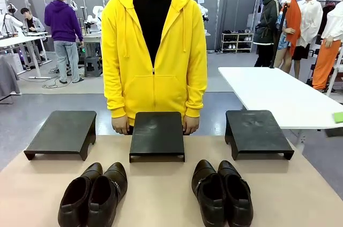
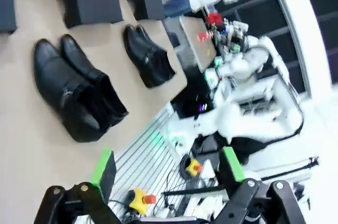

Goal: Place the shoes on the stand as instructed by the person.
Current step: Pick up one pair of Shoes and place it on the Shoes Stand indicated by the person.

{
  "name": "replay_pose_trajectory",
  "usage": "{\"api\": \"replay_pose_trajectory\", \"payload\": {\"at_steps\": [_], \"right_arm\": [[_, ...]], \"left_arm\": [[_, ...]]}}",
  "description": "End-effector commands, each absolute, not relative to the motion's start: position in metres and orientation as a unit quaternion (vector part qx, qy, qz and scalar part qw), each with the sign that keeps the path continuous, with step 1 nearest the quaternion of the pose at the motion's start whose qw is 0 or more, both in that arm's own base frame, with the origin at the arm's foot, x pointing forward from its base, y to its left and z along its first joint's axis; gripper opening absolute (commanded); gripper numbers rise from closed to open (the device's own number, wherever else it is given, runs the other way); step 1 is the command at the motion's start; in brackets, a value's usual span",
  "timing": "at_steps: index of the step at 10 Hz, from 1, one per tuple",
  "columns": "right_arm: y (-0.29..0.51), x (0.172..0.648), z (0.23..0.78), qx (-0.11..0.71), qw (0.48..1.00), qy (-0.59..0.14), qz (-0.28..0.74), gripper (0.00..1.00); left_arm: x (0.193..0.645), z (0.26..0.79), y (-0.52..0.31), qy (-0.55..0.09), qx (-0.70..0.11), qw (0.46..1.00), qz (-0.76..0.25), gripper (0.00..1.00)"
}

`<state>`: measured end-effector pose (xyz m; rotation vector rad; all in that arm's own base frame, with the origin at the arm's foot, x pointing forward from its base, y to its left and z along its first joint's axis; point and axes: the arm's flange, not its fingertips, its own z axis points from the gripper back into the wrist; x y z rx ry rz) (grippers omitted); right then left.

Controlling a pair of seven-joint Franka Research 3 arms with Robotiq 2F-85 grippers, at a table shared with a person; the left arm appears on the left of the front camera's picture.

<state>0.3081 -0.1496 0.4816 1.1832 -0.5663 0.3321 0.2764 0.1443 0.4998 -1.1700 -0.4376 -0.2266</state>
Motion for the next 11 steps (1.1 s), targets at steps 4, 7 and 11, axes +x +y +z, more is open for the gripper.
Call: {"api": "replay_pose_trajectory", "payload": {"at_steps": [4,7,11], "right_arm": [[-0.202,0.220,0.440,0.567,0.730,-0.379,0.025,1.00],[-0.202,0.215,0.433,0.566,0.723,-0.396,0.029,1.00],[-0.224,0.219,0.440,0.568,0.727,-0.386,0.016,1.00]], "left_arm": [[0.186,0.471,0.219,-0.317,-0.555,0.766,0.064,1.00],[0.173,0.473,0.232,-0.349,-0.539,0.762,0.087,1.00],[0.169,0.474,0.243,-0.338,-0.540,0.764,0.098,1.00]]}}
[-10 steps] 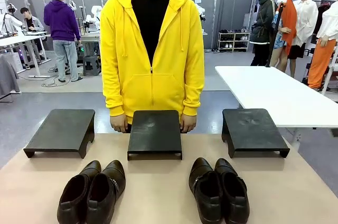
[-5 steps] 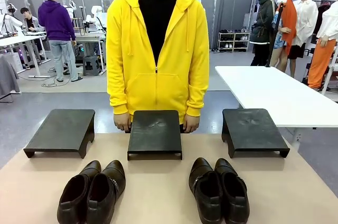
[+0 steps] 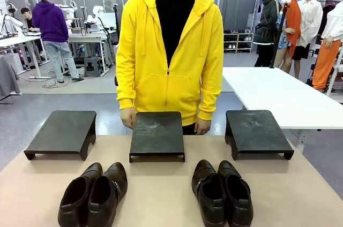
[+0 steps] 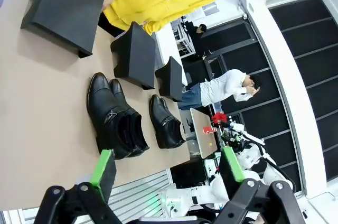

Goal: Place the shoes on the stand as instructed by the person.
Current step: Pick up one pair of Shoes and place it on the Shoes Stand indicated by the person.

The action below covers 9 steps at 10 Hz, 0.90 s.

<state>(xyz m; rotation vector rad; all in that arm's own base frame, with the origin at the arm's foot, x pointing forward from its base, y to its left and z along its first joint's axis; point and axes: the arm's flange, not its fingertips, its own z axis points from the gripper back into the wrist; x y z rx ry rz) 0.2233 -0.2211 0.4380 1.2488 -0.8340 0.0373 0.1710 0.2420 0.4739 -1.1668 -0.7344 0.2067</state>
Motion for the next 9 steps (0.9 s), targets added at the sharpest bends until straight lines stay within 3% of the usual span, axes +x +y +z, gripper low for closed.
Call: {"api": "replay_pose_trajectory", "payload": {"at_steps": [1,9], "right_arm": [[-0.2243,0.2188,0.4396,0.568,0.727,-0.386,0.016,1.00],[-0.2243,0.2188,0.4396,0.568,0.727,-0.386,0.016,1.00]], "left_arm": [[0.1690,0.4735,0.2435,-0.338,-0.540,0.764,0.098,1.00],[0.1690,0.4735,0.2435,-0.338,-0.540,0.764,0.098,1.00]]}}
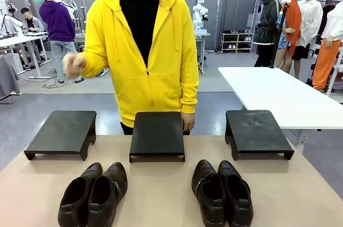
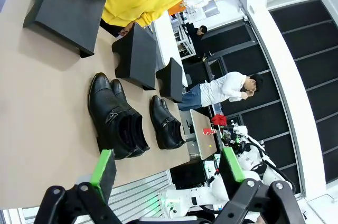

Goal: Place the shoes on the stand as instructed by the person.
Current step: Pick up one pair of Shoes and place it on the Shoes Stand indicated by the person.

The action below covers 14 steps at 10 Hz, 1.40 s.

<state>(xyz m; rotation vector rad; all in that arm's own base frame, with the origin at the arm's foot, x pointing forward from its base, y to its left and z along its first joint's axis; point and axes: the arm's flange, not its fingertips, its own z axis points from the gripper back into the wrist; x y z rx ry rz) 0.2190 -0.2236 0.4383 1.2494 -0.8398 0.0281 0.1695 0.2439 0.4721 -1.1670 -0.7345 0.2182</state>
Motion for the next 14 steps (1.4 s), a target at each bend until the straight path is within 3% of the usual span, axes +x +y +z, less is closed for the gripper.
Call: {"api": "replay_pose_trajectory", "payload": {"at_steps": [1,7,10,14], "right_arm": [[-0.224,0.219,0.440,0.568,0.727,-0.386,0.016,1.00],[-0.224,0.219,0.440,0.568,0.727,-0.386,0.016,1.00],[-0.224,0.219,0.440,0.568,0.727,-0.386,0.016,1.00],[-0.224,0.219,0.440,0.568,0.727,-0.386,0.016,1.00]], "left_arm": [[0.169,0.474,0.243,-0.338,-0.540,0.764,0.098,1.00],[0.172,0.484,0.239,-0.338,-0.522,0.778,0.082,1.00],[0.207,0.552,0.188,-0.240,-0.476,0.845,0.043,1.00],[0.266,0.603,0.026,-0.113,-0.353,0.928,-0.040,1.00]]}}
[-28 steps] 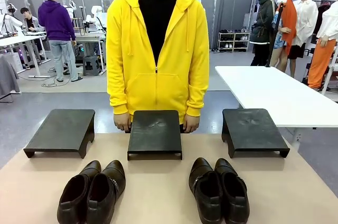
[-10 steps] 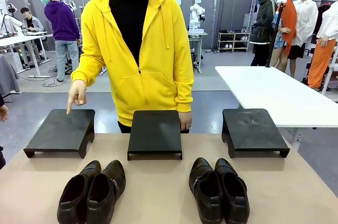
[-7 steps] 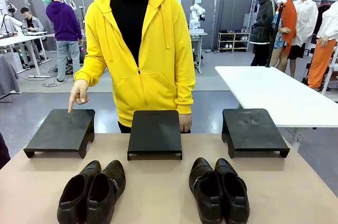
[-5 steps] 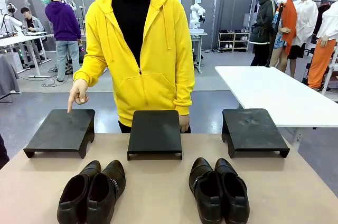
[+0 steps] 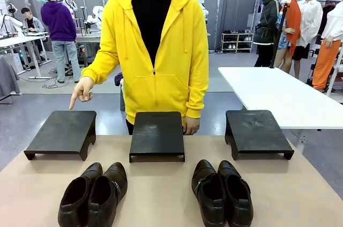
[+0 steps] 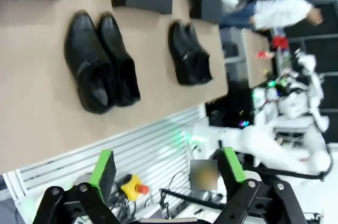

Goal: Place the shoes on the stand as instructed by the person.
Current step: Pick up one pair of Shoes and place it on the Shoes Stand indicated by the person.

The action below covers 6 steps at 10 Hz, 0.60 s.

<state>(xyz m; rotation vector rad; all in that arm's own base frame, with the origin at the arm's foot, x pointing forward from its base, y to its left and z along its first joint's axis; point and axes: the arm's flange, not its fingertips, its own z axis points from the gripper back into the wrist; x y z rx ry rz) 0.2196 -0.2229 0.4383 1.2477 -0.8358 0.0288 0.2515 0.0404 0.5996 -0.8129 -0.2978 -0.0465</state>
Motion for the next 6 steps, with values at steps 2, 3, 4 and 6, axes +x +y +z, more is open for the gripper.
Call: {"api": "replay_pose_trajectory", "payload": {"at_steps": [2,3,4,6], "right_arm": [[-0.224,0.219,0.440,0.568,0.727,-0.386,0.016,1.00],[-0.224,0.219,0.440,0.568,0.727,-0.386,0.016,1.00],[-0.224,0.219,0.440,0.568,0.727,-0.386,0.016,1.00],[-0.224,0.219,0.440,0.568,0.727,-0.386,0.016,1.00]], "left_arm": [[0.282,0.601,-0.048,-0.070,-0.294,0.953,-0.037,1.00],[0.285,0.592,-0.078,-0.046,-0.255,0.966,-0.017,1.00],[0.286,0.580,-0.106,-0.030,-0.216,0.976,0.002,1.00],[0.290,0.550,-0.148,-0.034,-0.172,0.984,0.035,1.00]]}}
